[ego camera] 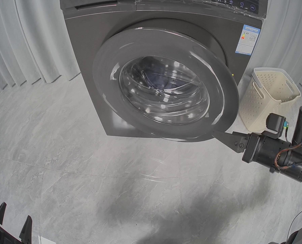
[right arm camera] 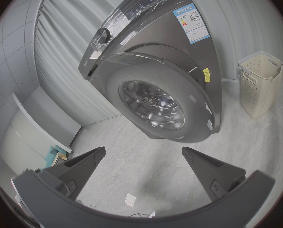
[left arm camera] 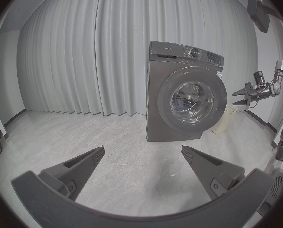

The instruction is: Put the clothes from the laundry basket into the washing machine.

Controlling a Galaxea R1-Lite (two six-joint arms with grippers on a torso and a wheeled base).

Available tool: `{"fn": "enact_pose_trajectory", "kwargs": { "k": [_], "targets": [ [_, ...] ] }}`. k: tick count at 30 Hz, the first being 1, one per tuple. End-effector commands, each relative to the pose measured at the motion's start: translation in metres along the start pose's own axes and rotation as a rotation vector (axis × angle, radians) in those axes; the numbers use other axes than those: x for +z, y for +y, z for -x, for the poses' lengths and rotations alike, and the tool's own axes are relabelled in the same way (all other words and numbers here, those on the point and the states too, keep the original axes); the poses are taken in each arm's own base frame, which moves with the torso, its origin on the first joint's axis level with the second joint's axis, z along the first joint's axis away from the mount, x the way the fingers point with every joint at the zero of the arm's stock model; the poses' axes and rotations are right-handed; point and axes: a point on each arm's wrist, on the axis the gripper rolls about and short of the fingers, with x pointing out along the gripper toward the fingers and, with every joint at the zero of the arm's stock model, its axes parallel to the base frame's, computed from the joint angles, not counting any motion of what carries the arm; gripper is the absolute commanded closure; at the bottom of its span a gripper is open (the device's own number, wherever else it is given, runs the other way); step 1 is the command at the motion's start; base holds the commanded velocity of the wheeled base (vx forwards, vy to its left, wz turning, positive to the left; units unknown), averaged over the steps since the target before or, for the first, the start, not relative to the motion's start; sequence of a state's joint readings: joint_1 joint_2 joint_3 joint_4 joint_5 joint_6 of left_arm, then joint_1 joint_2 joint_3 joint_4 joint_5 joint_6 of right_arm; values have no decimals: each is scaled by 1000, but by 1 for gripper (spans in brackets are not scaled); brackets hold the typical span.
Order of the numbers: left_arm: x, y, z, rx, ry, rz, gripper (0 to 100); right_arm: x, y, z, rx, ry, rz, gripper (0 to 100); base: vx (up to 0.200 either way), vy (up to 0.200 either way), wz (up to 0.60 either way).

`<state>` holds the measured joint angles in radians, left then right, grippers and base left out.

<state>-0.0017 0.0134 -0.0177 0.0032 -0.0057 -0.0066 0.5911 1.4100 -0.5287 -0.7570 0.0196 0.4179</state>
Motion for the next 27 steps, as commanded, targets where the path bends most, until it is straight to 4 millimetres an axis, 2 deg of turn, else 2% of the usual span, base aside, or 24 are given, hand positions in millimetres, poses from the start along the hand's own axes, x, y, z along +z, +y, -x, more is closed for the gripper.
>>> {"fn": "enact_pose_trajectory", "kwargs": {
  "k": [1,3,7,11,14,15,18,21,27],
  "targets": [
    [-4,0,0,0,6,3,0,3,-6,-17,-26,5,-5,0,200,0,0],
    [-4,0,0,0,6,7,0,5,-10,-20,-39,-2,-7,0,200,0,0],
    [-4,0,0,4,6,23,0,21,-26,-31,-102,-53,-20,0,0,0,0],
    [-4,0,0,6,6,24,0,21,-31,-30,-122,-57,-23,0,0,0,0],
    [-4,0,0,4,6,20,0,10,-31,-21,-125,-21,-20,0,0,0,0],
    [-4,0,0,4,6,21,0,5,-29,-11,-119,-9,-16,0,0,0,0],
    [-4,0,0,4,6,21,0,-20,-18,6,-56,76,-2,0,0,0,0],
    [-4,0,0,4,6,20,0,-36,-17,12,-45,138,10,0,0,0,0],
    [-4,0,0,4,6,16,0,-42,-19,18,-47,154,11,0,0,0,0]
  ]
}}
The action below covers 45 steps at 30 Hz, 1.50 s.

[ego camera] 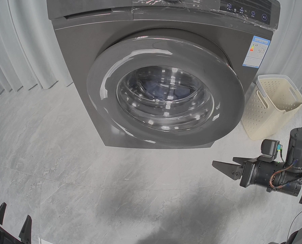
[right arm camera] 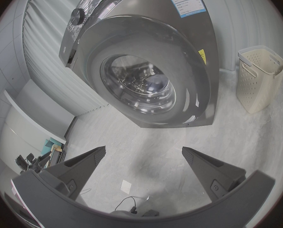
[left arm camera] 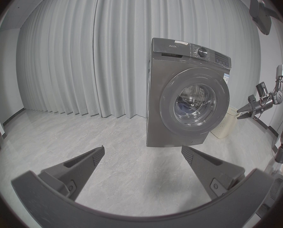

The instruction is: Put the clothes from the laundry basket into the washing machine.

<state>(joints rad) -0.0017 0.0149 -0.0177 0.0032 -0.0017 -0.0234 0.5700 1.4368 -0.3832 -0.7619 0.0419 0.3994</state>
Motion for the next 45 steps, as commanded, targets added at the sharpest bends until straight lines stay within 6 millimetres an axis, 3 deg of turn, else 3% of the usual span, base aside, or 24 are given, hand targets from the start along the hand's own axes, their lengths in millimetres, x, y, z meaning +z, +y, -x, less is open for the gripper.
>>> {"fn": "enact_pose_trajectory", "kwargs": {
  "k": [1,9,14,25,30,32,35,38,42,45],
  "targets": [
    [-4,0,0,0,4,1,0,-5,2,10,18,6,3,0,0,0,0],
    [-4,0,0,-3,4,-2,0,-14,10,10,61,46,24,0,0,0,0],
    [-4,0,0,-3,4,0,0,-10,15,8,80,31,28,0,200,0,0],
    [-4,0,0,-1,4,6,0,39,8,-22,61,-248,13,0,127,0,0],
    [-4,0,0,-1,4,6,0,66,4,-25,40,-344,9,0,0,0,0],
    [-4,0,0,-1,4,6,0,67,2,-24,31,-351,7,0,0,0,0],
    [-4,0,0,0,4,9,0,53,3,-18,38,-297,10,0,0,0,0],
    [-4,0,0,0,4,9,0,21,17,-2,106,-197,44,0,0,0,0],
    [-4,0,0,0,4,6,0,-9,16,6,120,-101,99,0,0,0,0],
    [-4,0,0,0,4,6,0,-14,13,8,115,-79,113,0,0,0,0]
  ]
}}
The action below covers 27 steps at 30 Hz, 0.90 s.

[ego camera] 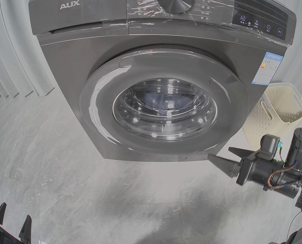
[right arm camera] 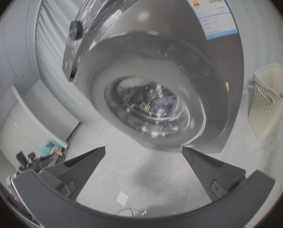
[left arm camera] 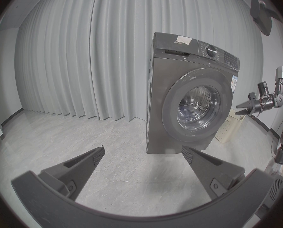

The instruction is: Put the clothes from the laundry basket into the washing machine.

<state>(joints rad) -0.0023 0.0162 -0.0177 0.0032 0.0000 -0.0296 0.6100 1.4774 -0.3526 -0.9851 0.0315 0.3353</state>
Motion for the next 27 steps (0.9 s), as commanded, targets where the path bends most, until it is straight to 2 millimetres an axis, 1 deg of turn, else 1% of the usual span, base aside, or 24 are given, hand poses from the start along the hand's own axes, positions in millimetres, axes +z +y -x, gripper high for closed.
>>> {"fn": "enact_pose_trajectory", "kwargs": {
  "k": [1,3,10,11,12,13,17,20,22,27],
  "targets": [
    [-4,0,0,-1,3,0,0,-16,5,15,41,49,33,0,0,0,0],
    [-4,0,0,-1,3,0,0,-13,6,13,40,36,31,0,0,0,0],
    [-4,0,0,-1,3,0,0,7,10,6,48,-42,29,0,200,0,0],
    [-4,0,0,-1,3,1,0,13,12,4,52,-64,28,0,200,0,0],
    [-4,0,0,-1,3,1,0,13,12,4,54,-65,28,0,200,0,0],
    [-4,0,0,-1,3,1,0,20,14,0,58,-87,27,0,0,0,0],
    [-4,0,0,-1,3,1,0,34,17,-5,54,-142,27,0,0,0,0],
    [-4,0,0,-1,3,1,0,42,11,-14,-4,-178,24,0,0,0,0],
    [-4,0,0,-1,3,3,0,51,5,-22,-39,-211,22,0,0,0,0],
    [-4,0,0,-1,3,3,0,79,-6,-23,-96,-316,20,0,0,0,0]
  ]
}}
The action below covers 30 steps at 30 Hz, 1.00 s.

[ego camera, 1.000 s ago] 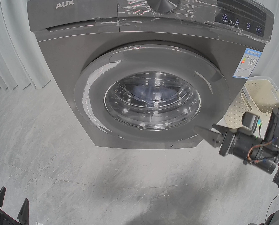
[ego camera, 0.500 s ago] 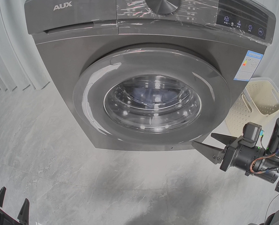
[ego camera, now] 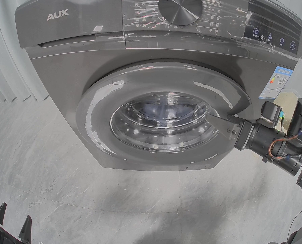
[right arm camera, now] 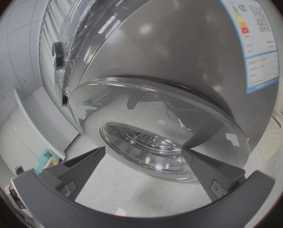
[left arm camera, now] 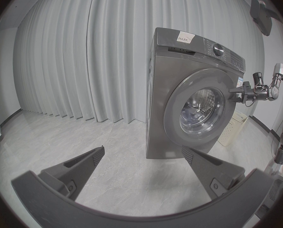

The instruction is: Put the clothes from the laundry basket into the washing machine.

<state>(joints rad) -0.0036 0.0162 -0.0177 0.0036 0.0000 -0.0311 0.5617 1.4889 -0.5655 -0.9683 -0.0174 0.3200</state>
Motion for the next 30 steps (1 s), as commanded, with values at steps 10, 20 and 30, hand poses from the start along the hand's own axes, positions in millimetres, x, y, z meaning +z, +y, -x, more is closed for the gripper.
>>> {"fn": "enact_pose_trajectory", "kwargs": {
  "k": [10,20,30],
  "targets": [
    [-4,0,0,1,2,1,0,10,-14,-2,-109,-75,14,0,0,0,0],
    [-4,0,0,1,2,3,0,-63,4,119,235,212,67,0,0,0,0],
    [-4,0,0,-1,4,-3,0,-57,-27,197,-42,14,178,0,0,0,0]
  ]
}}
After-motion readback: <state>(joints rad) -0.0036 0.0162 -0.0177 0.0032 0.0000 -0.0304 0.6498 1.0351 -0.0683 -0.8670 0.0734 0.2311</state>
